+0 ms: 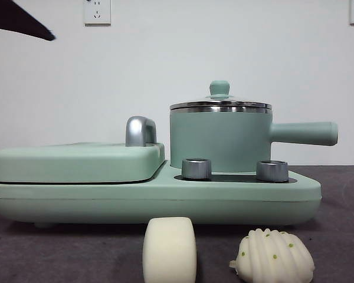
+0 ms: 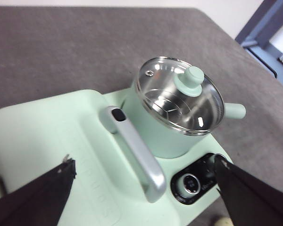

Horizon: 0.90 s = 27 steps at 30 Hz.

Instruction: Put the buns in a small steamer

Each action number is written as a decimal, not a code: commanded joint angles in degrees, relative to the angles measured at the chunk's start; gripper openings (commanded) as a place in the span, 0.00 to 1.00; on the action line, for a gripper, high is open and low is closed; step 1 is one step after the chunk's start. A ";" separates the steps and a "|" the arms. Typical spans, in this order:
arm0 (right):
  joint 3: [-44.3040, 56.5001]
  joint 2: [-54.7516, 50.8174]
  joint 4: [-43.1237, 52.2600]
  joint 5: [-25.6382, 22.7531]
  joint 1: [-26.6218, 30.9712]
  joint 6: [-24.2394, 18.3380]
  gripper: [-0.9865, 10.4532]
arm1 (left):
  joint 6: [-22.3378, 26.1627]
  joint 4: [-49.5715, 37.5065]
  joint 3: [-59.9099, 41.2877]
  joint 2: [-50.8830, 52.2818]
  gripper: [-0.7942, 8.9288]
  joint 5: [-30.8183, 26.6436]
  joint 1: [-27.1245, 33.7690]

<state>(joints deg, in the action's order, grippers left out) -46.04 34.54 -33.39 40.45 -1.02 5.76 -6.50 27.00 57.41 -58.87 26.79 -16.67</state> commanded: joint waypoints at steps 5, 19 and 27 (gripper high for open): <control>-1.01 0.20 0.72 0.22 -0.04 -0.44 0.45 | 4.96 4.57 13.86 -13.49 0.56 0.22 -4.76; -0.98 0.20 0.74 0.22 -0.04 -0.42 0.45 | 7.69 10.88 38.38 -39.58 0.56 -0.98 -13.27; -1.01 0.20 0.74 0.20 -0.81 -0.42 0.45 | 11.15 10.71 44.83 -47.01 0.56 -9.94 -18.23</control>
<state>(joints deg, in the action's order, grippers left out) -46.04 34.54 -33.36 40.47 -1.69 5.76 3.09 37.89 100.68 -104.71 17.15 -34.52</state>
